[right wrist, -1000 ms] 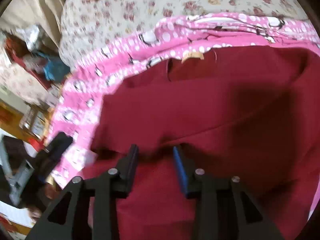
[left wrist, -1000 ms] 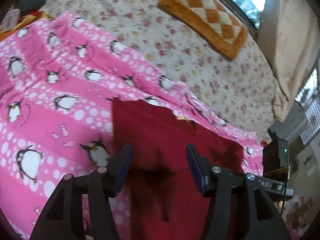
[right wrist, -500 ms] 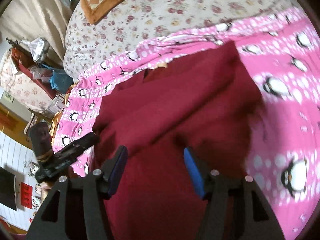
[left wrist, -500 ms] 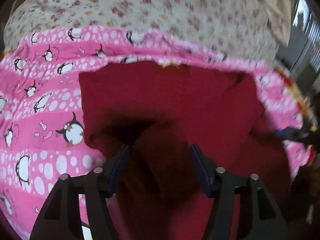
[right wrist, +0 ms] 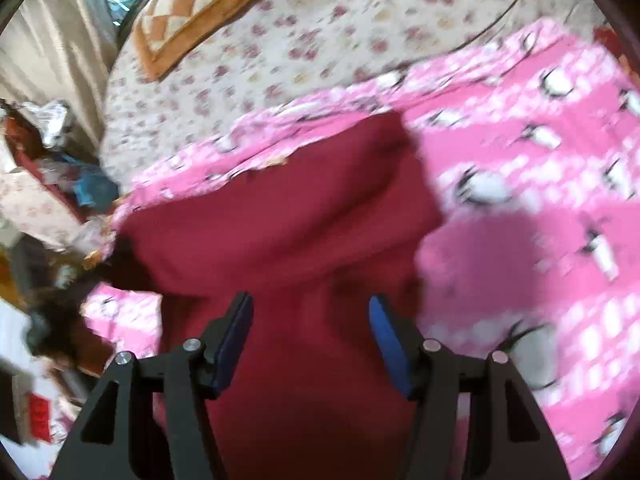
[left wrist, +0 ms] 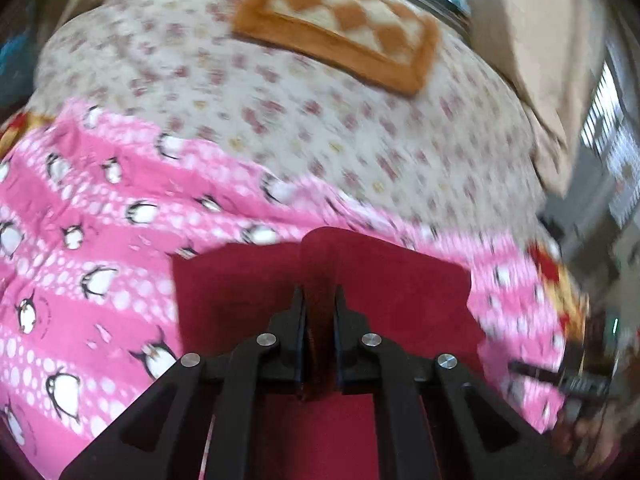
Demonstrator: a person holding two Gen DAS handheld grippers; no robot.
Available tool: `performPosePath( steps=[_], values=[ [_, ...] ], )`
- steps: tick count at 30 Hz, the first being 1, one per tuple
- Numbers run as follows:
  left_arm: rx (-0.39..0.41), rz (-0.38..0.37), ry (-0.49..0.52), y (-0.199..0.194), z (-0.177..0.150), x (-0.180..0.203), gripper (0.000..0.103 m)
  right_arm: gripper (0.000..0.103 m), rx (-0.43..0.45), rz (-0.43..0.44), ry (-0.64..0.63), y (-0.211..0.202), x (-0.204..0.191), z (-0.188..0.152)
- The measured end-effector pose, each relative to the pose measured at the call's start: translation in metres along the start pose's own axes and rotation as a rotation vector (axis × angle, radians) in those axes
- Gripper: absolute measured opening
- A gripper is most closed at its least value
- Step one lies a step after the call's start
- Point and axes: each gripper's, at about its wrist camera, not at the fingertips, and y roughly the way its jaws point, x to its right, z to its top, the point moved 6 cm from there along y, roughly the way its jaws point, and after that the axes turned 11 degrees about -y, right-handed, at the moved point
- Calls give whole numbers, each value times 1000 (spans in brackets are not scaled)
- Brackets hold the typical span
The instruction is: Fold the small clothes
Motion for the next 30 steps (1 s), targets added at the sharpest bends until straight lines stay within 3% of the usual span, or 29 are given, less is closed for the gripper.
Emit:
performPosePath(
  steps=[3,6,8,13,14,16,17,20,23,25,30],
  values=[
    [-14,40,-84,16,6,-34,0,67,11,-59,15,5,16,15],
    [-109,56,-139,40,-11,-57,0,69,-15,-81,24,21,24,30],
    [-123,76,-130,46,-18,-59,0,70,-23,-69,22,34,23,42],
    [-116,9,-85,40,-24,-40,0,71,-64,-72,19,71,22,52],
    [-118,6,-76,40,-26,-38,0,68,-79,-73,13,79,24,51],
    [-128,-2,-66,43,-28,-34,0,30,-86,-92,-24,79,25,51],
    [-131,-2,-65,44,-29,-35,0,23,-80,-92,-39,75,25,51],
    [-135,63,-58,54,-30,-41,0,19,-42,-167,-89,56,35,52],
    [-108,215,-7,63,-33,-50,3,18,-96,-179,-57,63,55,39],
    [-108,223,-6,64,-35,-53,3,21,-123,-159,-50,67,58,33],
    [-75,199,-24,54,-30,-56,3,57,-44,-112,-5,41,54,40]
  ],
)
